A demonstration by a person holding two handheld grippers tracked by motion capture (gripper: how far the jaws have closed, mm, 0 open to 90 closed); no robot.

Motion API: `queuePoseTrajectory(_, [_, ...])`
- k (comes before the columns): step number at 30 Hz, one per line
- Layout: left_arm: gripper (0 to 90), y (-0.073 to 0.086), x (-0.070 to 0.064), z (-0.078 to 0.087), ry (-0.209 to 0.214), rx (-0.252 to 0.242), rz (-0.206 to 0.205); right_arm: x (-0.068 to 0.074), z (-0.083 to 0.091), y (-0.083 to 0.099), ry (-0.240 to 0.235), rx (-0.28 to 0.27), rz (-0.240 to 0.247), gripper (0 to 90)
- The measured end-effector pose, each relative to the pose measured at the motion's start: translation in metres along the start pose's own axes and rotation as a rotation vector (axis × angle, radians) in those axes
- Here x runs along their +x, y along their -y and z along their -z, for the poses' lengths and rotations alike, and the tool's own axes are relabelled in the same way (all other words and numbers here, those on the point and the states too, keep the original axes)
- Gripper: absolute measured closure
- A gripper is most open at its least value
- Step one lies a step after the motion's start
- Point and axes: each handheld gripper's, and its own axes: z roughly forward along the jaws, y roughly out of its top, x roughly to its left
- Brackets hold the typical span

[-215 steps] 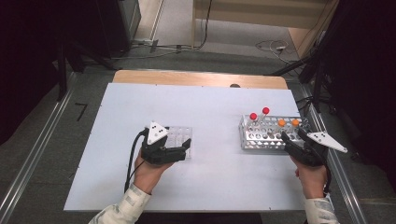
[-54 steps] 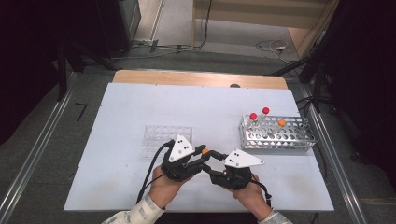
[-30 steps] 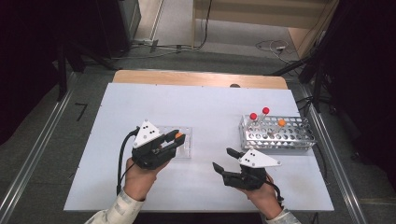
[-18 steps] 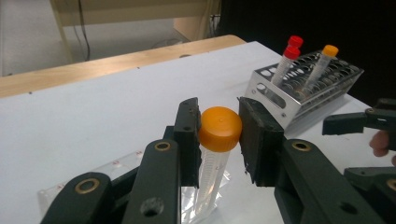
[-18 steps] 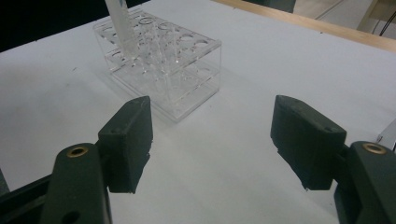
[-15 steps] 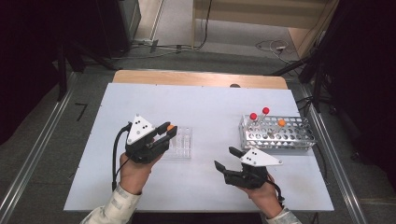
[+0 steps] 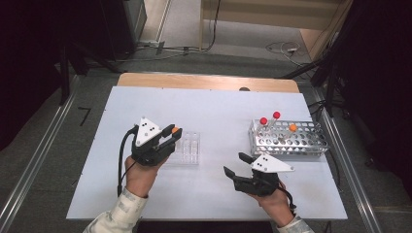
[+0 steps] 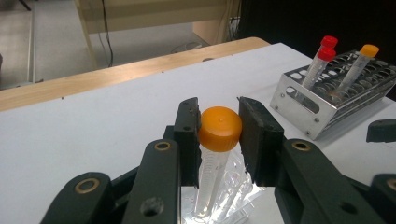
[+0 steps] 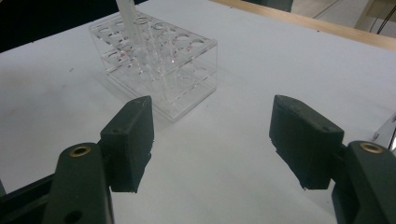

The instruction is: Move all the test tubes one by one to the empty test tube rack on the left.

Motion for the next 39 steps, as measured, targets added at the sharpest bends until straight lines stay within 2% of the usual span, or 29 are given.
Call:
queuePoseTrajectory(9, [69.9,0.02,-0.001,-0.015,-0.029,0.044,-0.009,0.0,0.0,0.001,0.0,0.004,-0.001,30.3])
queuePoseTrajectory(13, [69.7,0.029,0.0,-0.02,-0.031,0.07,0.001,0.0,0.001,0.002,0.0,0.01,-0.002,30.4])
queuePoseTrajectory(18, [68.9,0.03,-0.001,-0.021,-0.028,0.075,0.002,-0.001,0.001,0.002,0.001,0.01,-0.004,30.5])
queuePoseTrajectory(20, [66.1,0.03,-0.001,-0.021,-0.011,0.073,0.014,-0.001,0.001,0.002,0.0,0.011,-0.001,30.4])
queuePoseTrajectory(22, [62.7,0.03,-0.001,-0.02,-0.01,0.069,0.017,0.0,0.001,0.002,0.0,0.011,-0.002,30.5])
queuePoseTrajectory(29, [59.3,0.028,-0.002,-0.017,-0.007,0.054,0.029,-0.002,0.002,0.002,0.006,0.006,-0.004,30.5])
queuePoseTrajectory(33, [54.6,0.027,-0.002,-0.016,-0.013,0.042,0.042,-0.009,0.007,0.001,0.029,-0.005,-0.013,30.4])
queuePoseTrajectory(39, [39.4,0.026,0.001,-0.017,-0.031,0.039,0.065,-0.036,0.019,0.002,0.114,-0.029,-0.058,30.4])
